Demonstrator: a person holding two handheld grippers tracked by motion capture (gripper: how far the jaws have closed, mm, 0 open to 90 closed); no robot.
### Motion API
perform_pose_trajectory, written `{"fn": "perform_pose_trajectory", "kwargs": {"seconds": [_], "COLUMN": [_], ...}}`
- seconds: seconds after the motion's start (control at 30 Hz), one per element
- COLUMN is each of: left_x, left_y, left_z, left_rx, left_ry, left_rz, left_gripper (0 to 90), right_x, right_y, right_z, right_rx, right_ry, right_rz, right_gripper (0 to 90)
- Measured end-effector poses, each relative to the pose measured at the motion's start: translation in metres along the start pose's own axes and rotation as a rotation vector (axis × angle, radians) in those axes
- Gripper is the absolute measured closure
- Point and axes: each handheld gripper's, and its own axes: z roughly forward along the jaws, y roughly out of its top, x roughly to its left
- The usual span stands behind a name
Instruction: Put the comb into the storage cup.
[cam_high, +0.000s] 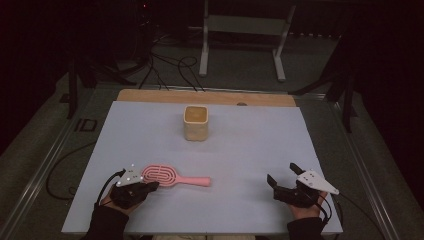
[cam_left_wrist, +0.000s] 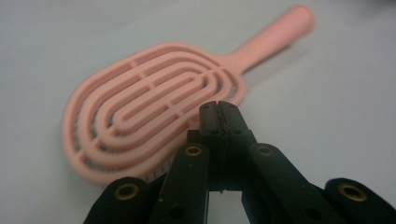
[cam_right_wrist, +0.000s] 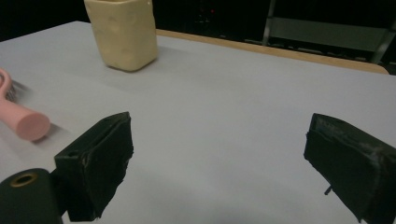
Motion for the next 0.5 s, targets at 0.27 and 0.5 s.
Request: {"fn": "perform_pose_trajectory", "kwargs": {"seconds": [0.27,0.5], "left_x": [0.011,0.020], "left_y": [0.004,0.014], "left_z": [0.002,0.009], "left_rx": [0.000,0.008], "left_ry": [0.059,0.109], "left_rz": [-0.066,-0.105], "left_gripper": [90.0,90.0], "right_x": [0.000,-0.001], "right_y": [0.009,0.012], "right_z": [0.006,0.013], "right_rx": [-0.012,0.000], "right_ry": [0.041,0.053], "right_rz": [-0.012,-0.040], "right_gripper": [7.7,7.7]}}
